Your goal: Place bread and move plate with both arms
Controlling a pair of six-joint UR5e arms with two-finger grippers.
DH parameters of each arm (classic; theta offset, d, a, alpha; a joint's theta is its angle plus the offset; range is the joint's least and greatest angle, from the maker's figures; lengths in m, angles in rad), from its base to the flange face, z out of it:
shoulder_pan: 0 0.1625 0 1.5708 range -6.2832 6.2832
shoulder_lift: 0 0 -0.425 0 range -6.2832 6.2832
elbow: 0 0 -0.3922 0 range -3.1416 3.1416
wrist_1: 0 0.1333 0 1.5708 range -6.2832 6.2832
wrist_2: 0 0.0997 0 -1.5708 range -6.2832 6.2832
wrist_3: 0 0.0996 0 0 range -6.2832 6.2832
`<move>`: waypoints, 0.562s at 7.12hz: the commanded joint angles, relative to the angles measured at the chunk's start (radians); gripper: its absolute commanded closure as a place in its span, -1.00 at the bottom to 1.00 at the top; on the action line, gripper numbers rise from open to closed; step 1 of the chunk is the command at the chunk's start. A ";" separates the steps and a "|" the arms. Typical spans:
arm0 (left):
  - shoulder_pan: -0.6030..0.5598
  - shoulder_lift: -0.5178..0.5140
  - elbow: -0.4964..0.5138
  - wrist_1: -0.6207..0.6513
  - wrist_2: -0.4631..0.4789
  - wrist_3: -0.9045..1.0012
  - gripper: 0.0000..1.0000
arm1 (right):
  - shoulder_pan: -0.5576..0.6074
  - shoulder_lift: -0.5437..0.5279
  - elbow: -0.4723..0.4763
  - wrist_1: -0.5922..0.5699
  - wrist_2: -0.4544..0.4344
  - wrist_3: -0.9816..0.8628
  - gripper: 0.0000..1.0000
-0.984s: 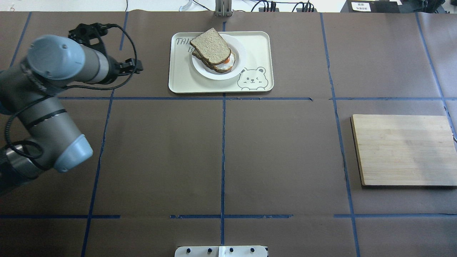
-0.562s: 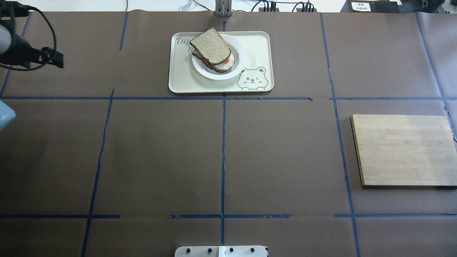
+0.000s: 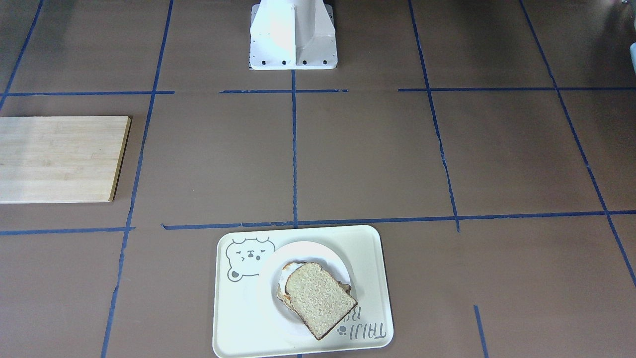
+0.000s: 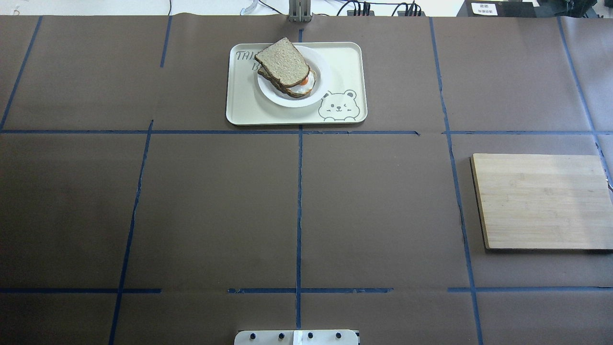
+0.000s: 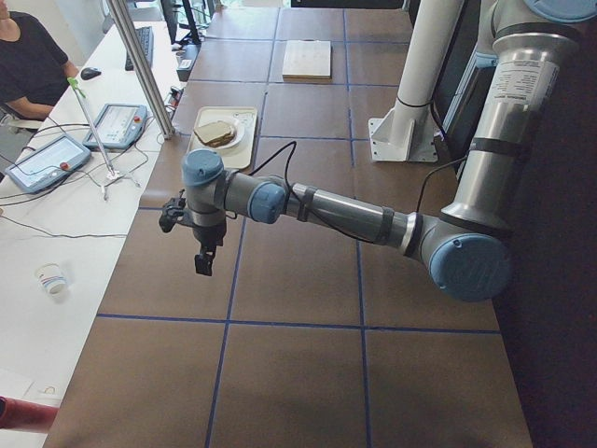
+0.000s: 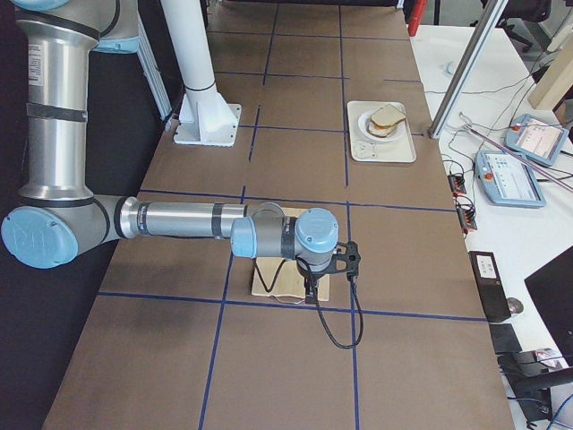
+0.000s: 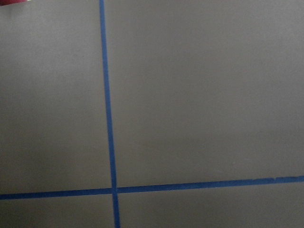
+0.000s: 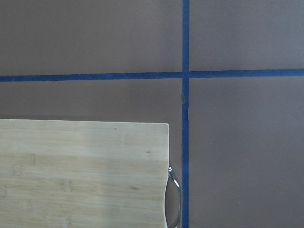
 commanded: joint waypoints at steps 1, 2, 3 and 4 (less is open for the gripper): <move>-0.078 0.105 0.073 -0.005 -0.083 0.208 -1.00 | 0.007 0.003 0.016 -0.022 0.013 0.007 -0.99; -0.078 0.180 -0.004 -0.001 -0.081 0.199 -1.00 | 0.005 0.003 0.015 -0.020 0.013 0.009 -0.99; -0.078 0.227 -0.055 0.013 -0.081 0.182 -1.00 | 0.005 0.003 0.015 -0.020 0.013 0.009 -0.99; -0.078 0.235 -0.080 0.024 -0.083 0.145 -1.00 | 0.005 0.003 0.012 -0.020 0.011 0.009 -0.99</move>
